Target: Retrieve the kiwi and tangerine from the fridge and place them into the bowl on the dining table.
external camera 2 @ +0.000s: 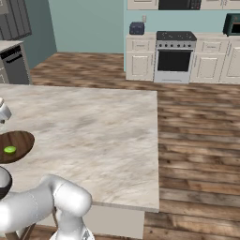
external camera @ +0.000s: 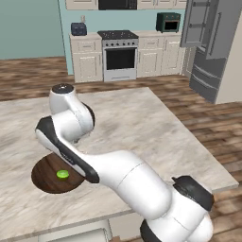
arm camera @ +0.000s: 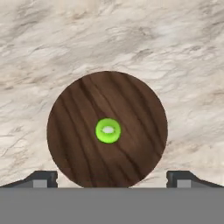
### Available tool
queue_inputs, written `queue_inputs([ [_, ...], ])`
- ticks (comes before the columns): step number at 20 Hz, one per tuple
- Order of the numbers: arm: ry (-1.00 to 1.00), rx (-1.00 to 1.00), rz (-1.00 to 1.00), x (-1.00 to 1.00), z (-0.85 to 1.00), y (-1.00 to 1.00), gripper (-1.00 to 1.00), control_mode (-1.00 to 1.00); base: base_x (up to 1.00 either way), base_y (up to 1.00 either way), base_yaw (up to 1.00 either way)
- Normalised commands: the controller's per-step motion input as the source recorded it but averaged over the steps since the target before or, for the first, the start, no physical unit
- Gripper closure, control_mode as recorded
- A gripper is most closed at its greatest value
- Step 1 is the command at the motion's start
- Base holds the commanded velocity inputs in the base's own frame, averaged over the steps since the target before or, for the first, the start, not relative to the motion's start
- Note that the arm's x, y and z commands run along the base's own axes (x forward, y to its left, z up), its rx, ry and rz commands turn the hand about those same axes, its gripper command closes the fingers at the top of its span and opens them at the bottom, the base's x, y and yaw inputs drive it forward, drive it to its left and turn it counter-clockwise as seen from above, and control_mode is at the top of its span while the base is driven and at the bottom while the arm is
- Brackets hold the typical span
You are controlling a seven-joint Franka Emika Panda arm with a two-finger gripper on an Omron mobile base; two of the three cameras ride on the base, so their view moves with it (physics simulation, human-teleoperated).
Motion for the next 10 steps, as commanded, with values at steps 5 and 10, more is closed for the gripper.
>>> queue_inputs([
  [5,0.03,0.04,-0.09,-0.75,0.72,-1.0,-1.0,-1.0,0.0,0.0,0.0],
  [10,0.0,0.01,-0.04,-0.89,0.45,-1.0,-1.0,-1.0,0.0,0.0,0.0],
])
